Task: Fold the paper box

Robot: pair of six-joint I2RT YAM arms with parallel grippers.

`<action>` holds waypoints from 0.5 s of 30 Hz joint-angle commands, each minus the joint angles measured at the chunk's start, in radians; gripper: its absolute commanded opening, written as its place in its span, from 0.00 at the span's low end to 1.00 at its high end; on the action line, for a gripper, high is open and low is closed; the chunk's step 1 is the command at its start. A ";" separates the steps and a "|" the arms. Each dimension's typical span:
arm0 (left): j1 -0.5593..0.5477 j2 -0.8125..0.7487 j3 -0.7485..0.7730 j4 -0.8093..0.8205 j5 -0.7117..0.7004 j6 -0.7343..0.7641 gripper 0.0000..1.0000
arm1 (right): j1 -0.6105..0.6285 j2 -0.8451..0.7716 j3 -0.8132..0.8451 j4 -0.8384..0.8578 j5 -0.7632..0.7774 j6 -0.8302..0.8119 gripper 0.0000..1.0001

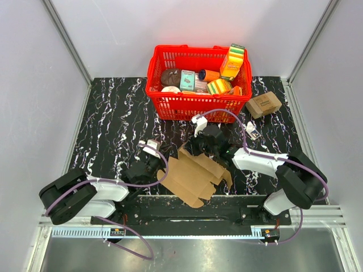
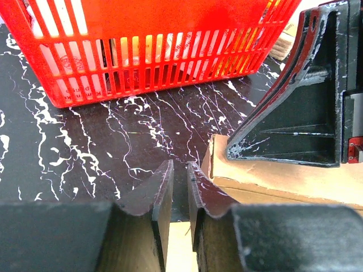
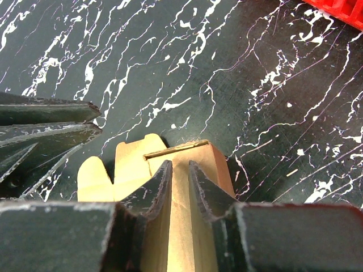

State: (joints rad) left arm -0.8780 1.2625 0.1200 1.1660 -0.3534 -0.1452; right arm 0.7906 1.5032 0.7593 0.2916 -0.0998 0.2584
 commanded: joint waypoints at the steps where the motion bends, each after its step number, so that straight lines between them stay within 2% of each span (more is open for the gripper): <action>1: -0.004 0.014 -0.013 0.083 -0.010 -0.025 0.20 | -0.005 -0.023 0.017 -0.031 -0.005 -0.018 0.24; 10: -0.003 0.005 -0.023 0.087 -0.007 -0.034 0.20 | -0.007 -0.083 0.055 -0.063 0.040 -0.018 0.30; 15: -0.004 -0.057 -0.017 0.031 -0.004 -0.033 0.21 | -0.007 -0.145 0.051 -0.083 0.095 -0.004 0.33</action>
State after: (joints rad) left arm -0.8780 1.2636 0.1043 1.1721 -0.3527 -0.1642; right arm 0.7906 1.4391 0.7723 0.2276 -0.0643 0.2516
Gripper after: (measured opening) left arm 0.202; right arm 0.320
